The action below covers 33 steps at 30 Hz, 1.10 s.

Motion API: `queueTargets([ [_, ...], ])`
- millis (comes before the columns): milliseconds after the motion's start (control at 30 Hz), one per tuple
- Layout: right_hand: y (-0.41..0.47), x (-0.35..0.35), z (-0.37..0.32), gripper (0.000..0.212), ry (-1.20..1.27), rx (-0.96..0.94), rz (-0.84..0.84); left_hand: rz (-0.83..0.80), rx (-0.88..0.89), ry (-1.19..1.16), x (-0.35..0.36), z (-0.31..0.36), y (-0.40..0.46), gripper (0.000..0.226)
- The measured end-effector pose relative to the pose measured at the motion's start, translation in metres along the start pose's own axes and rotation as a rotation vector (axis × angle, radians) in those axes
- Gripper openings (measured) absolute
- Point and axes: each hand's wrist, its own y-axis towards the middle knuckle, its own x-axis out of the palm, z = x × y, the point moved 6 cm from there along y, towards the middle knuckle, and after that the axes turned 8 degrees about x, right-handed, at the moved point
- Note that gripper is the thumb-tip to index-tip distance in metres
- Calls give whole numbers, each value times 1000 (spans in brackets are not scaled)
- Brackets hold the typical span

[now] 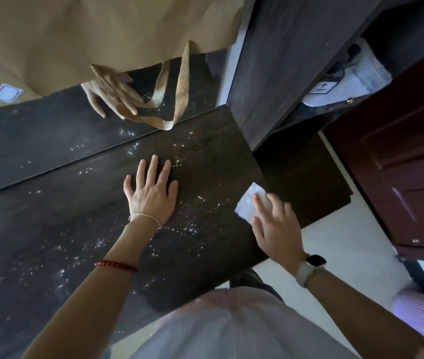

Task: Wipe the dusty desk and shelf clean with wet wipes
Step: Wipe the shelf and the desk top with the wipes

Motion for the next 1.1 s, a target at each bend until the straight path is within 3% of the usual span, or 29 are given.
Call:
queueTargets([
  [200, 33, -4, -12, 40, 133, -12, 132, -11, 44, 15, 0, -8, 2, 47],
  [367, 33, 14, -14, 47, 79, -172, 56, -24, 85, 48, 0, -11, 0, 51],
  [533, 37, 22, -62, 54, 109, 21, 84, -6, 146, 28, -3, -18, 3, 45],
  [667, -34, 32, -180, 53, 190, -547, -58, 60, 221, -31, -13, -31, 6, 44],
  [733, -40, 33, -175, 53, 149, -655, -97, 55, 237, -59, -16, -35, 8, 43],
  [800, -7, 34, -135, 54, 80, -495, -27, 60, 259, -59, -18, -37, 8, 43],
  [900, 58, 22, -61, 55, 45, 74, 128, 57, 316, -28, -17, -36, 6, 44],
  [933, 63, 19, -61, 55, 95, 192, 136, 71, 329, -30, -17, -35, 5, 43],
  [967, 60, 20, -77, 55, 129, 191, 139, 96, 322, -40, -19, -36, 4, 42],
  [1000, 47, 26, -107, 55, 158, 66, 105, 125, 293, -53, -21, -39, 3, 42],
  [1100, -17, 35, -177, 52, 162, -553, -48, 183, 116, -87, -30, -58, -2, 44],
])
